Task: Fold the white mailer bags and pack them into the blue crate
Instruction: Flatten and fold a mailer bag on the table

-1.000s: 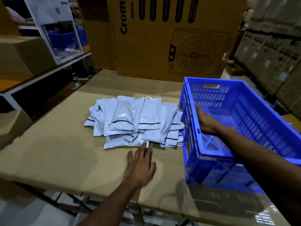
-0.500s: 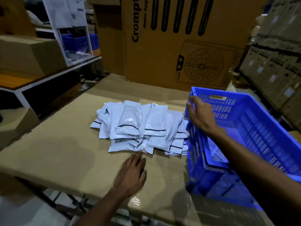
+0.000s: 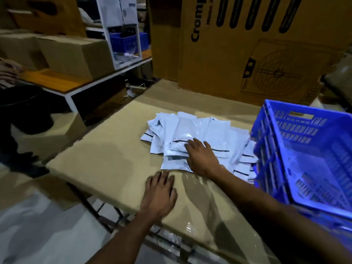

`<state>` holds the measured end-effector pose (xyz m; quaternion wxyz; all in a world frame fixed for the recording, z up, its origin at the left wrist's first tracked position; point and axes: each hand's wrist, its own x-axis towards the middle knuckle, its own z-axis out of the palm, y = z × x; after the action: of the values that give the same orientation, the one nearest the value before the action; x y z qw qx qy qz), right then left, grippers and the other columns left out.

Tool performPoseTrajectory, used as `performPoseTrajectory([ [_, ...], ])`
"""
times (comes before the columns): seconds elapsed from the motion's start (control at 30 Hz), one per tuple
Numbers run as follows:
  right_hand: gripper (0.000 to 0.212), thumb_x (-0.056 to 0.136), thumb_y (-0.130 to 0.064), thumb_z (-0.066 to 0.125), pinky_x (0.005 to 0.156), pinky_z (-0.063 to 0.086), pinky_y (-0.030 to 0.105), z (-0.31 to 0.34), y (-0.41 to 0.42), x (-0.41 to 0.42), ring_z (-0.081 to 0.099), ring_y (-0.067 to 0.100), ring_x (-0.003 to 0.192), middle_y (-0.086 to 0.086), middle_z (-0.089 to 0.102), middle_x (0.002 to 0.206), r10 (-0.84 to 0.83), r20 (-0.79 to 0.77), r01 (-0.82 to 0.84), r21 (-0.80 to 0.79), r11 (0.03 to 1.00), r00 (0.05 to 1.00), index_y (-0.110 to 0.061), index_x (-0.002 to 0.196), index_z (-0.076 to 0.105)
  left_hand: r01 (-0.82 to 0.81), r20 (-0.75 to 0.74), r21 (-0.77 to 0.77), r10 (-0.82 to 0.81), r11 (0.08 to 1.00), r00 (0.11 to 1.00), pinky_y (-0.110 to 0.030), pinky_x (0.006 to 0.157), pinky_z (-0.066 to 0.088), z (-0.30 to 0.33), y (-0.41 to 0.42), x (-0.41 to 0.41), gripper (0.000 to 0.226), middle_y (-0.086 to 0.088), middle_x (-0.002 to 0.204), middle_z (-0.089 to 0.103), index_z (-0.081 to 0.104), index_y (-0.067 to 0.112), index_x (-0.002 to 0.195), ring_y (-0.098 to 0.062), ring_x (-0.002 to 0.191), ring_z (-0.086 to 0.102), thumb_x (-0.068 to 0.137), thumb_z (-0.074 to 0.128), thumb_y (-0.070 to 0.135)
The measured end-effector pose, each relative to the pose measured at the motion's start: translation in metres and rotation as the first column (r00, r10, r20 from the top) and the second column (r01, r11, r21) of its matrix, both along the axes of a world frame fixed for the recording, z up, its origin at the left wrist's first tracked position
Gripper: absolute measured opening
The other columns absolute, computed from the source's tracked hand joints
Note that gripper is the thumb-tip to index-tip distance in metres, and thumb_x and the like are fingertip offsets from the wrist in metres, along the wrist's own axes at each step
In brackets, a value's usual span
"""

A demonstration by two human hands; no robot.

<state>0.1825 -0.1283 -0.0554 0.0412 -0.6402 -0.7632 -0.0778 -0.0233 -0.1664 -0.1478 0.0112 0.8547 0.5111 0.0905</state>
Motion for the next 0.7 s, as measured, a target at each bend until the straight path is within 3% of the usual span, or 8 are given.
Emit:
performPoseTrajectory([
  [0.1,0.061,0.076,-0.014,0.071,0.111,0.028,0.059,-0.01,0.01,-0.006,0.03,0.033,0.145,0.012,0.041,0.15,-0.061,0.097,0.063,-0.01,0.998,0.993,-0.01,0.133,0.049,-0.011,0.015,-0.009,0.012,1.0,1.0,-0.049,0.109,0.031,-0.001,0.001,0.002,0.049,-0.002,0.149,0.049,0.058,0.024,0.132,-0.028,0.136,0.04,0.093,0.038,0.045],
  [0.17,0.06,0.075,-0.01,0.071,0.111,0.026,0.061,-0.012,0.015,-0.004,0.03,0.035,0.145,0.015,0.042,0.149,-0.109,0.124,0.11,0.001,0.994,0.986,-0.007,0.132,0.052,-0.013,0.023,-0.014,0.013,1.0,1.0,-0.049,0.11,0.031,-0.003,0.002,0.002,0.048,-0.002,0.148,0.049,0.059,0.024,0.131,-0.028,0.136,0.04,0.092,0.039,0.045],
  [0.3,0.036,0.067,0.001,0.069,0.102,0.04,0.058,-0.02,0.024,0.005,0.051,0.039,0.129,0.016,0.064,0.123,-0.143,0.061,0.136,0.104,0.985,0.988,-0.005,0.102,0.068,-0.008,0.043,-0.011,0.008,1.0,0.999,-0.052,0.11,0.032,-0.006,0.004,0.003,0.05,-0.004,0.148,0.051,0.06,0.021,0.13,-0.029,0.134,0.043,0.089,0.04,0.043],
  [0.4,0.027,0.064,-0.003,0.072,0.101,0.042,0.058,-0.021,0.018,0.007,0.051,0.039,0.129,0.016,0.063,0.127,-0.105,0.024,0.097,0.226,0.969,0.994,-0.005,0.091,0.068,-0.023,0.077,-0.007,0.024,1.0,0.997,-0.051,0.111,0.033,-0.004,0.002,0.004,0.057,-0.005,0.148,0.051,0.056,0.017,0.135,-0.028,0.134,0.044,0.088,0.038,0.043],
  [0.47,0.022,0.071,-0.009,0.07,0.106,0.037,0.059,-0.025,0.003,0.004,0.042,0.04,0.137,0.018,0.056,0.138,-0.054,0.002,0.051,0.286,0.957,0.999,-0.005,0.092,0.066,-0.051,0.126,0.002,0.05,0.999,0.991,-0.05,0.109,0.039,-0.002,0.001,0.004,0.066,-0.01,0.151,0.048,0.048,0.011,0.145,-0.028,0.131,0.048,0.086,0.042,0.041],
  [0.57,0.015,0.083,-0.013,0.06,0.113,0.027,0.062,-0.04,-0.034,-0.005,0.028,0.043,0.145,0.022,0.046,0.146,0.081,-0.026,-0.068,0.32,0.945,0.996,-0.003,0.095,0.063,-0.082,0.267,0.023,0.073,0.996,0.961,-0.05,0.105,0.043,0.001,-0.004,0.003,0.086,-0.014,0.164,0.025,0.02,0.01,0.157,-0.031,0.132,0.047,0.085,0.06,0.034],
  [0.7,0.017,0.084,-0.015,0.054,0.112,0.028,0.063,-0.062,-0.079,-0.025,0.028,0.045,0.144,0.025,0.05,0.141,0.215,-0.047,-0.19,0.316,0.93,0.975,-0.002,0.093,0.061,-0.025,0.323,0.07,0.001,0.997,0.946,-0.054,0.105,0.042,0.002,-0.008,0.0,0.099,-0.012,0.169,0.001,0.002,0.022,0.161,-0.036,0.138,0.043,0.088,0.067,0.037],
])
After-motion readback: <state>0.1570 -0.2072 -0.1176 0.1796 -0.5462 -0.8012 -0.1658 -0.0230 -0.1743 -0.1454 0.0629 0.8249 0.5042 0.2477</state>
